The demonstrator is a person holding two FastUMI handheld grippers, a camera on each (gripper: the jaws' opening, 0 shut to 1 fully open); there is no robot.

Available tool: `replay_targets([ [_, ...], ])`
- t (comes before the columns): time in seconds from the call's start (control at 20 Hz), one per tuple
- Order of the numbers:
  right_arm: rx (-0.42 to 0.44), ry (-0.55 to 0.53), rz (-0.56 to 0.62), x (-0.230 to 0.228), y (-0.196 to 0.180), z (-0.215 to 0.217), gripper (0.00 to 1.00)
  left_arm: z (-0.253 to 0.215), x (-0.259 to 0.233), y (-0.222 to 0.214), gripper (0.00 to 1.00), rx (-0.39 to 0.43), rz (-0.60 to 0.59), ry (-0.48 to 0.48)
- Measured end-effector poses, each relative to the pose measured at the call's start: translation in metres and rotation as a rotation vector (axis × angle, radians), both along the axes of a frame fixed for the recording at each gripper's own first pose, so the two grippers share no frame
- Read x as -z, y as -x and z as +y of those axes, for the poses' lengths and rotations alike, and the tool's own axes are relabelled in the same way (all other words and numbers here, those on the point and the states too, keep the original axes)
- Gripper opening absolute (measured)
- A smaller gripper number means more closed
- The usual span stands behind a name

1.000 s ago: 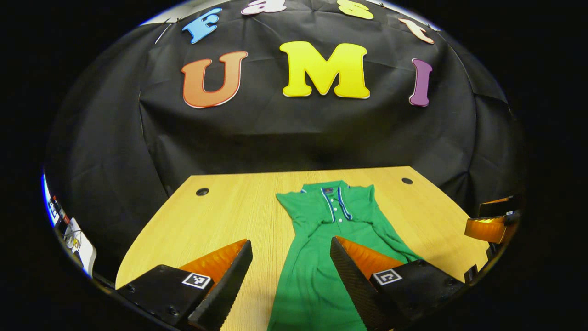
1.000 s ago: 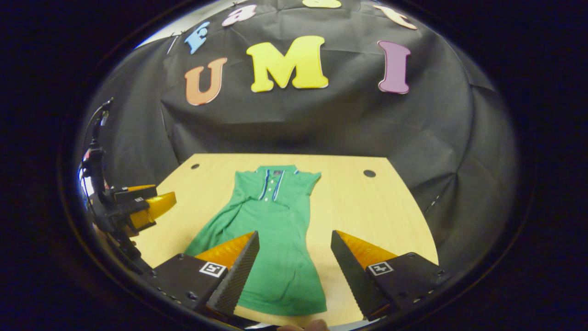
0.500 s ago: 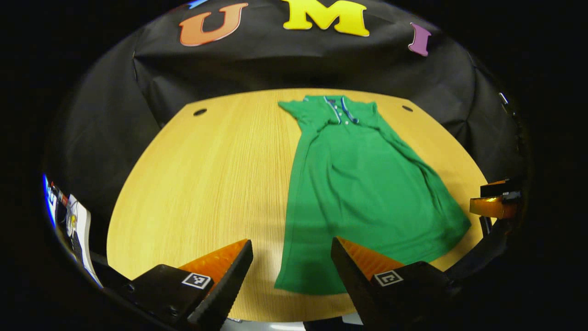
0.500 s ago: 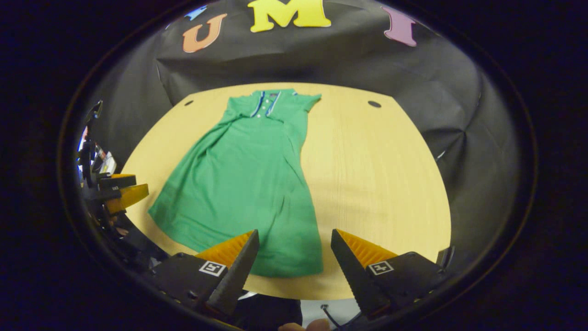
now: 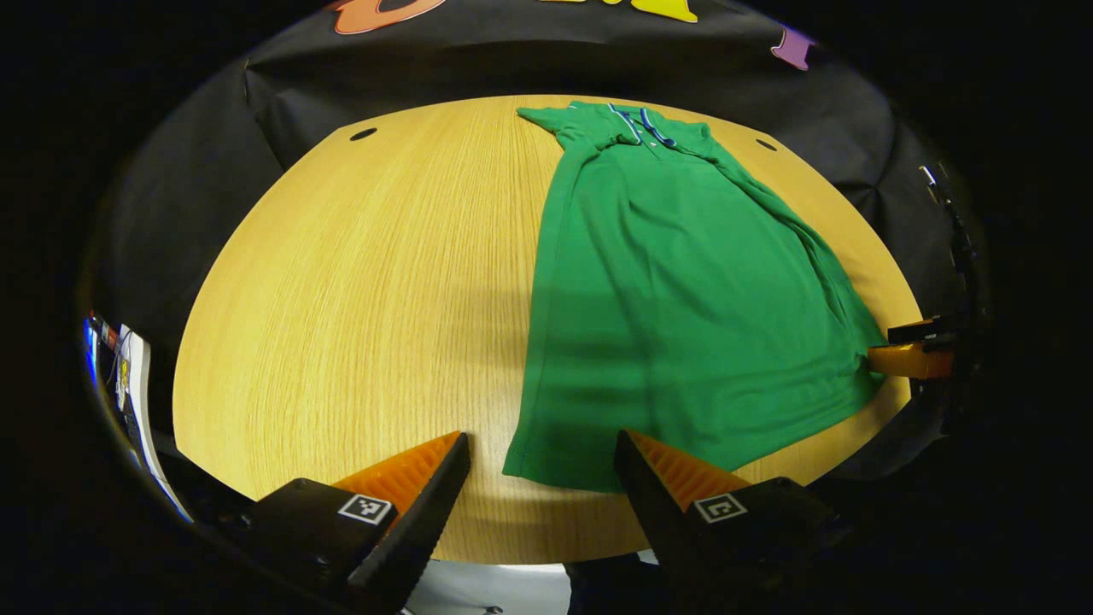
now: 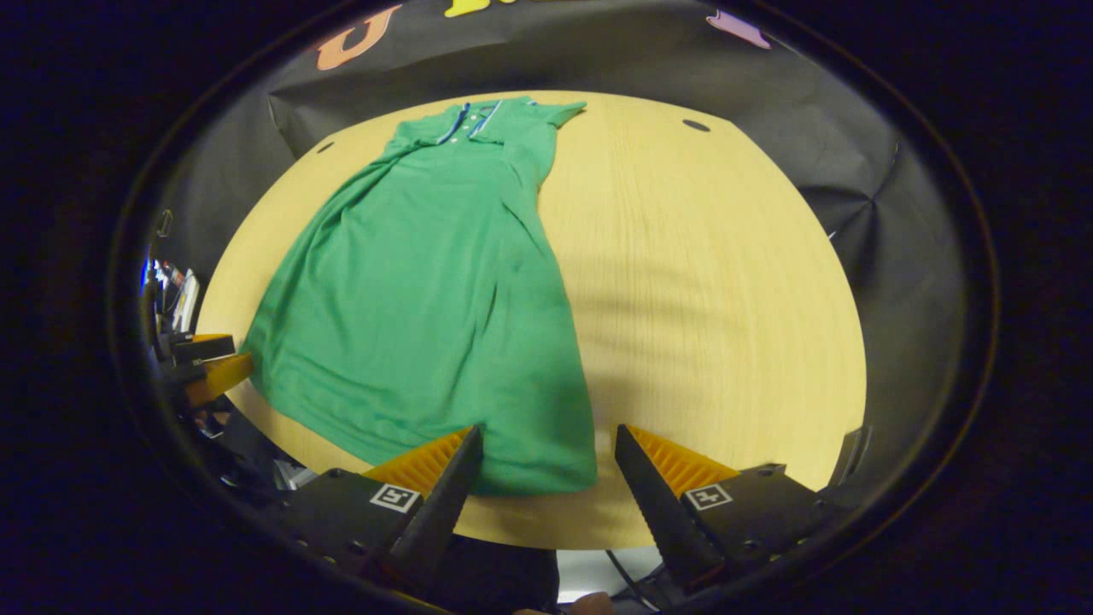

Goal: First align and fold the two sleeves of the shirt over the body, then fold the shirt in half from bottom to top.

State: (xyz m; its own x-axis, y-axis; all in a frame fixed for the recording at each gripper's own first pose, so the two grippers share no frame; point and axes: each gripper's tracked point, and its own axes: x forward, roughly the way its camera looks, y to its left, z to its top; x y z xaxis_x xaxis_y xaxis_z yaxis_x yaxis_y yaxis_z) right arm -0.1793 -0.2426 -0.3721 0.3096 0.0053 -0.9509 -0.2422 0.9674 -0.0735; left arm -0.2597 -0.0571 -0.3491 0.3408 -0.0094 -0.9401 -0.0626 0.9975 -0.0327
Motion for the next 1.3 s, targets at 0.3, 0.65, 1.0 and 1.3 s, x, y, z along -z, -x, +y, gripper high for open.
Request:
replay_targets([
  [0.3,-0.042,0.011,0.002,0.001,-0.001,-0.002,0.93,-0.003,0.0,0.0,1.0,0.008,0.006,0.006],
  [0.65,0.008,-0.061,0.008,0.003,0.002,0.01,0.08,-0.014,0.0,-0.001,0.23,0.057,0.009,0.063],
  [1.0,-0.03,-0.075,-0.033,-0.015,-0.01,0.017,0.0,-0.025,-0.007,-0.006,0.08,0.02,-0.006,0.139],
  [1.3,-0.072,-0.117,-0.117,-0.052,-0.035,0.029,0.0,-0.025,-0.018,-0.026,0.08,0.018,-0.086,0.164],
])
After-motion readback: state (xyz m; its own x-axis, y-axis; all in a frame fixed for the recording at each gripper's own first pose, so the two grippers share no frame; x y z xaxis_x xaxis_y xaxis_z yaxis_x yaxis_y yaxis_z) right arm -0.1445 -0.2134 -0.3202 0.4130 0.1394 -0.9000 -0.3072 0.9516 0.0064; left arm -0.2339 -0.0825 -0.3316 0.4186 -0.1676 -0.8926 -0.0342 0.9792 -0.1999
